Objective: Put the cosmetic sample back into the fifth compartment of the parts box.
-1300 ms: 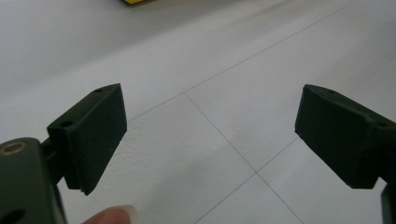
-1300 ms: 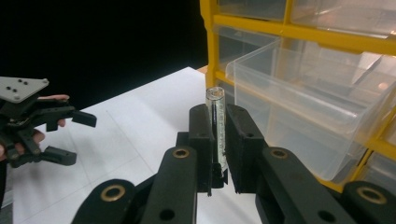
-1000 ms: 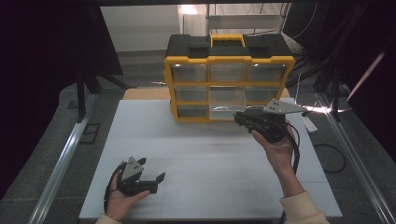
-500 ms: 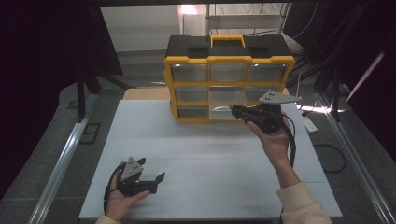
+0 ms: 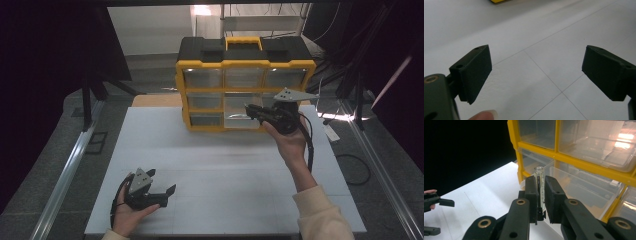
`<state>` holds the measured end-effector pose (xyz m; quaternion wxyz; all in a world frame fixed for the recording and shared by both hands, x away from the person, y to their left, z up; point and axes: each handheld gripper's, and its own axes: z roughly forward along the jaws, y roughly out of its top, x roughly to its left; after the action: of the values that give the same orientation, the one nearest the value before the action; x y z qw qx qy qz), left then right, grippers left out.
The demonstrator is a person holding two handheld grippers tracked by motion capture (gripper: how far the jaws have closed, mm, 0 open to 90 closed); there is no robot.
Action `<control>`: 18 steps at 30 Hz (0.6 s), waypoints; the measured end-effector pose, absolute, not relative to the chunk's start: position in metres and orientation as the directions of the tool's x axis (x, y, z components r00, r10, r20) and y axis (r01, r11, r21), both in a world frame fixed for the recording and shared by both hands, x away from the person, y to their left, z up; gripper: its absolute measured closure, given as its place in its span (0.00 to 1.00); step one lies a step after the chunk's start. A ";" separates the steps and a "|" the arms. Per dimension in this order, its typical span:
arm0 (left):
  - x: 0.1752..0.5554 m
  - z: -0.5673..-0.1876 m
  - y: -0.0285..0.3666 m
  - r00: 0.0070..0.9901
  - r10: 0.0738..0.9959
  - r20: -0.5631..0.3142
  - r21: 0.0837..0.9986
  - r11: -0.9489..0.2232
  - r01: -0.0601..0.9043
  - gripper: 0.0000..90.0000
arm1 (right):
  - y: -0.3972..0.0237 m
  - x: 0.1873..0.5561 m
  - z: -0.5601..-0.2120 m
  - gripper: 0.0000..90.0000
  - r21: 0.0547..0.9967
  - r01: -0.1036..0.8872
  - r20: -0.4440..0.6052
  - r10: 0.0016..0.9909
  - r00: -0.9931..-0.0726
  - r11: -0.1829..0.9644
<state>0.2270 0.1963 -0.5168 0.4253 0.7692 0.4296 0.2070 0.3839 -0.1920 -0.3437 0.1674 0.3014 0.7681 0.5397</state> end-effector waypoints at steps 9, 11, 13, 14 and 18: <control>0.227 -0.517 0.197 0.544 0.838 -0.047 0.832 -0.269 0.485 0.11 | -0.191 0.396 -0.343 0.90 0.928 0.296 0.080 0.657 -0.750 0.225; 0.227 -0.517 0.197 0.544 0.837 -0.047 0.832 -0.269 0.485 0.11 | -0.192 0.399 -0.343 0.90 0.926 0.303 0.080 0.666 -0.742 0.226; 0.227 -0.517 0.197 0.544 0.838 -0.047 0.832 -0.268 0.485 0.11 | -0.193 0.403 -0.343 0.90 0.925 0.309 0.084 0.673 -0.734 0.221; 0.227 -0.517 0.197 0.544 0.838 -0.047 0.832 -0.268 0.485 0.11 | -0.194 0.404 -0.343 0.90 0.924 0.310 0.083 0.676 -0.732 0.222; 0.227 -0.517 0.197 0.544 0.838 -0.046 0.832 -0.269 0.485 0.11 | -0.194 0.411 -0.341 0.90 0.923 0.321 0.095 0.684 -0.723 0.211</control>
<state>0.2274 0.1968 -0.5169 0.4249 0.7691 0.4299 0.2074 0.4111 -0.1943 -0.3406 0.1702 0.3308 0.7594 0.5339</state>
